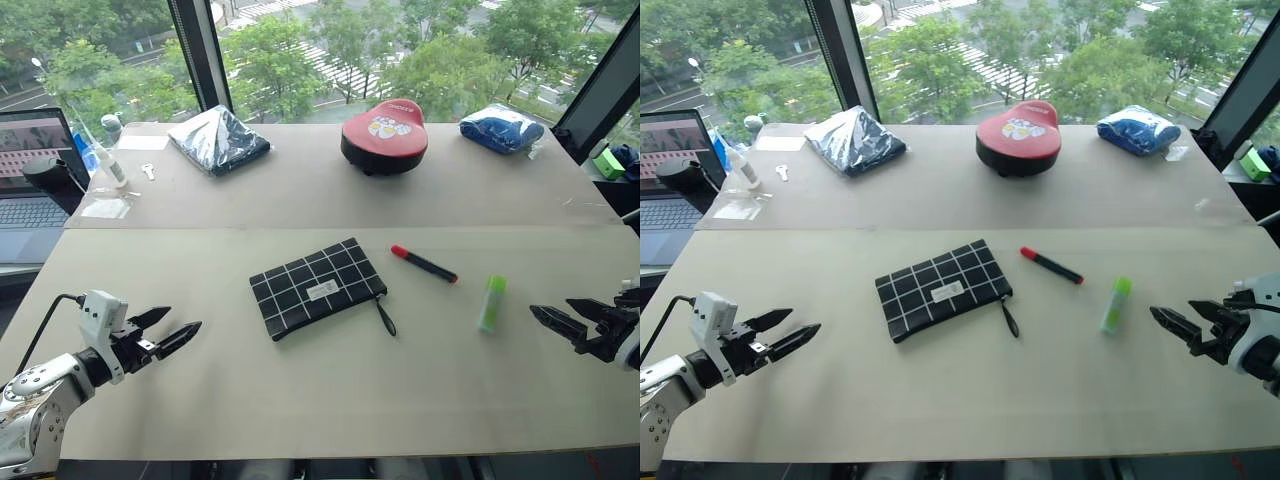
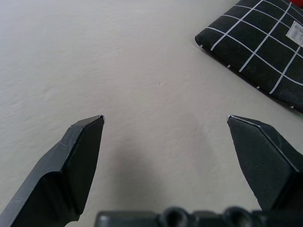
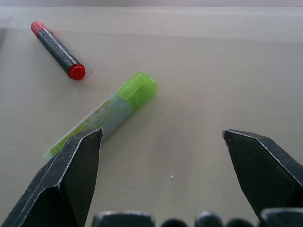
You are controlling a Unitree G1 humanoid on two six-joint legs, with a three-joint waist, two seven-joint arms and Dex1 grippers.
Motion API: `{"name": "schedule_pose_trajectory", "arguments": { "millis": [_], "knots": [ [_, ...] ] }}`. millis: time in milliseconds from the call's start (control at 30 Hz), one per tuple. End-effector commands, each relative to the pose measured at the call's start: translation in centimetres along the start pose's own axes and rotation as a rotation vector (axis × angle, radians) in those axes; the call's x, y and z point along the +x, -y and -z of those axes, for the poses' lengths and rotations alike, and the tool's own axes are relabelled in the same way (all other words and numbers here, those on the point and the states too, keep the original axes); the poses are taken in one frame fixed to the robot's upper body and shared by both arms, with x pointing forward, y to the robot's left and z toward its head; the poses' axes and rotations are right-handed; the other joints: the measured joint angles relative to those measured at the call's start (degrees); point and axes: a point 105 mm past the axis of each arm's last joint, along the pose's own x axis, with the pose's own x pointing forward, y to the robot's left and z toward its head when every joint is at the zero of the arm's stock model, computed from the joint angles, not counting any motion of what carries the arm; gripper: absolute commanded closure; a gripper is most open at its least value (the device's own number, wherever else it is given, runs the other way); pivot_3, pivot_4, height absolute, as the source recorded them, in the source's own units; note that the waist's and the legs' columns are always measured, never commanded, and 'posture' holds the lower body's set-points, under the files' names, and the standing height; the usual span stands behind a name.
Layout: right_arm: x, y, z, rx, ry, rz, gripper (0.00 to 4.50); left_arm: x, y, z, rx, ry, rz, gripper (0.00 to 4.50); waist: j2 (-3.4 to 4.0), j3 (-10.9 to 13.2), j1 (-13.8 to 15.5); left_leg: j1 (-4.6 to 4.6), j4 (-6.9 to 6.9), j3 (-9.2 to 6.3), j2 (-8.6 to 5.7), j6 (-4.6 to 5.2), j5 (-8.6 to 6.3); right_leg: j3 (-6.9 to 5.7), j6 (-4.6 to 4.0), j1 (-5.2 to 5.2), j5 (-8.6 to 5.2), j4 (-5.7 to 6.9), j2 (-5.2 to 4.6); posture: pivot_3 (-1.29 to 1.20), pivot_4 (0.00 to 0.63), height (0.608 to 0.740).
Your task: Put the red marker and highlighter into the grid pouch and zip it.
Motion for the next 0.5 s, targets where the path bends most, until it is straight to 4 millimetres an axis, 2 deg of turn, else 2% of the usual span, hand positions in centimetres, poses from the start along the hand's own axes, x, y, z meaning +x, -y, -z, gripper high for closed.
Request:
{"name": "schedule_pose_trajectory", "arguments": {
  "millis": [33, 100, 167, 233, 267, 367, 433, 500],
  "knots": [
    [-0.2, 0.3, -1.5, -0.05, 0.031, 0.004, 0.02, 0.4, 0.9, -1.2, 0.036, 0.035, 0.058, 0.0, 0.0, 0.0, 0.0, 0.0, 0.0, 0.0, 0.0, 0.0, 0.0, 0.0, 0.0, 0.0, 0.0, 0.0, 0.0, 0.0, 0.15, 0.74],
    [0.1, 0.3, -1.5, -0.037, 0.035, 0.005, 0.02, 0.8, 1.6, -1.4, 0.061, 0.019, 0.146, 0.0, 0.0, 0.0, 0.1, 0.0, 0.01, 0.0, 0.0, 0.0, 0.0, 0.0, 0.0, 0.01, 0.0, 0.0, 0.0, 0.0, 0.15, 0.74],
    [0.3, 0.3, -2.1, -0.02, 0.065, 0.006, 0.02, 1.0, 1.4, -1.3, 0.157, -0.007, 0.179, 0.0, 0.01, 0.0, 0.1, 0.0, 0.02, 0.02, -0.01, 0.0, 0.0, -0.01, 0.0, 0.0, 0.0, 0.01, 0.01, 0.0, 0.15, 0.74],
    [0.5, -0.1, -3.0, -0.013, 0.096, -0.01, 0.56, 1.3, 1.3, -0.8, 0.352, -0.062, 0.21, 0.0, 0.01, 0.0, 0.0, 0.0, 0.02, 0.03, -0.02, -0.02, 0.02, -0.01, -0.01, 0.0, 0.01, 0.02, 0.03, 0.0, 0.15, 0.74],
    [0.7, -0.4, -3.3, -0.021, 0.106, -0.024, 0.69, 1.4, 1.3, -0.4, 0.443, -0.09, 0.237, 0.0, 0.01, 0.0, 0.0, 0.01, 0.01, 0.03, -0.01, -0.02, 0.02, -0.01, -0.02, -0.01, 0.01, 0.01, 0.05, 0.0, 0.15, 0.74],
    [1.3, -1.9, -4.4, -0.028, 0.141, -0.082, 1.78, 1.7, 0.9, 0.5, 0.669, -0.153, 0.293, 0.0, 0.01, 0.0, -0.1, -0.01, -0.08, 0.08, -0.01, -0.02, 0.02, 0.0, -0.08, -0.04, -0.02, -0.03, -0.01, 0.0, 0.15, 0.74],
    [2.0, -3.5, -5.4, -0.041, 0.169, -0.14, 2.46, 2.1, 0.6, 0.6, 0.785, -0.151, 0.316, 0.0, 0.02, 0.0, -0.1, -0.05, -0.08, 0.12, 0.01, 0.01, -0.01, 0.0, -0.12, -0.13, -0.02, -0.03, -0.09, 0.0, 0.15, 0.74],
    [2.6, -5.0, -6.2, -0.053, 0.196, -0.194, 3.07, 2.7, 0.9, 0.2, 0.828, -0.116, 0.335, 0.0, 0.06, 0.0, -0.1, -0.06, -0.08, 0.11, 0.01, 0.01, -0.03, -0.03, -0.11, -0.16, -0.01, -0.01, -0.46, 0.0, 0.15, 0.74]
  ]
}}
